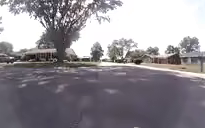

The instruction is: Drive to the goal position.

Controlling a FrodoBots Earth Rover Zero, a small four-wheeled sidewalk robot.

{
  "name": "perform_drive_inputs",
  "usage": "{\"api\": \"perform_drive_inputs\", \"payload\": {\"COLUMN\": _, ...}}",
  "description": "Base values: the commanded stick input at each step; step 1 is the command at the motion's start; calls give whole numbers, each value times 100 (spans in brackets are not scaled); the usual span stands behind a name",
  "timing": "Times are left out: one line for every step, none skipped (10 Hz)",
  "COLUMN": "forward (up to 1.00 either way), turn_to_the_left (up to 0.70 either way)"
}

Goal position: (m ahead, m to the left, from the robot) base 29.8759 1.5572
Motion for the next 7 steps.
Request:
{"api": "perform_drive_inputs", "payload": {"forward": 100, "turn_to_the_left": 0}}
{"api": "perform_drive_inputs", "payload": {"forward": 100, "turn_to_the_left": 0}}
{"api": "perform_drive_inputs", "payload": {"forward": 100, "turn_to_the_left": 0}}
{"api": "perform_drive_inputs", "payload": {"forward": 100, "turn_to_the_left": 0}}
{"api": "perform_drive_inputs", "payload": {"forward": 100, "turn_to_the_left": 0}}
{"api": "perform_drive_inputs", "payload": {"forward": 100, "turn_to_the_left": 0}}
{"api": "perform_drive_inputs", "payload": {"forward": 100, "turn_to_the_left": 0}}
